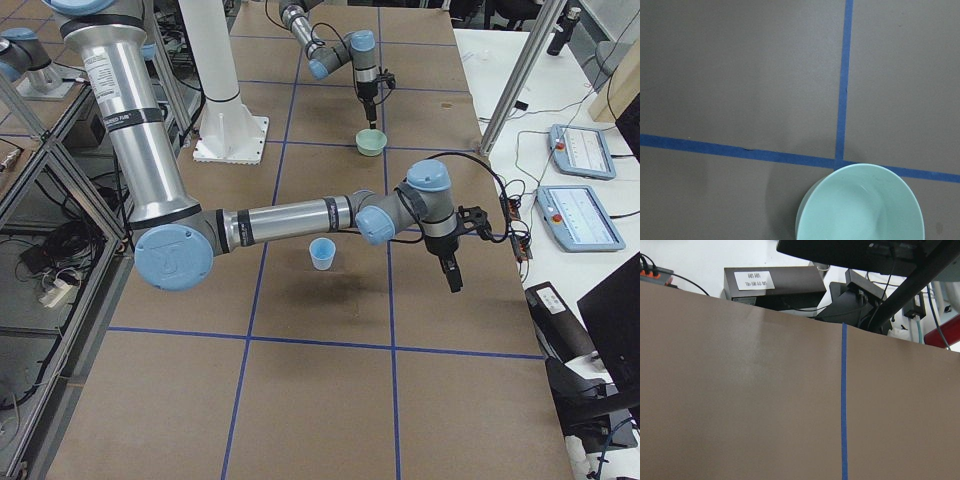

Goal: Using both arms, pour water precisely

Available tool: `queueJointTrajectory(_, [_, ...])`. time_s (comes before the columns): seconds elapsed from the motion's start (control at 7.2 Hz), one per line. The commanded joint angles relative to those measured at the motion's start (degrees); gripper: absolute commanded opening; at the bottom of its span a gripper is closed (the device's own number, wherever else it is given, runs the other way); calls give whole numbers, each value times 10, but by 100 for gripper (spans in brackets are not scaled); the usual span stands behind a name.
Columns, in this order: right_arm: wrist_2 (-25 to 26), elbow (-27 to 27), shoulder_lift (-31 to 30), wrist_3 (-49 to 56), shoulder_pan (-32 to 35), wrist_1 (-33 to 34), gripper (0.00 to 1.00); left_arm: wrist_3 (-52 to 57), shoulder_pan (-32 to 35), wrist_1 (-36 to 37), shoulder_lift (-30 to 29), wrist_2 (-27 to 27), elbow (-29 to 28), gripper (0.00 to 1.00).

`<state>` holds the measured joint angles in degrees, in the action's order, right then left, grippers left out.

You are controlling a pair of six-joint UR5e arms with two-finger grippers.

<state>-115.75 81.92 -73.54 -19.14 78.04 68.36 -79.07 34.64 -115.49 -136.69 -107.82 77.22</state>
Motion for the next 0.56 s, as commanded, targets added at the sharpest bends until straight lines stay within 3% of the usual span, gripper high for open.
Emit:
queueJointTrajectory(0.0, [-88, -40, 9, 31, 20, 12, 99, 0, -3, -30, -7, 1, -37, 92])
queueJointTrajectory(0.42, [-145, -41, 17, 54, 35, 67, 99, 1, -3, -33, -7, 0, -40, 63])
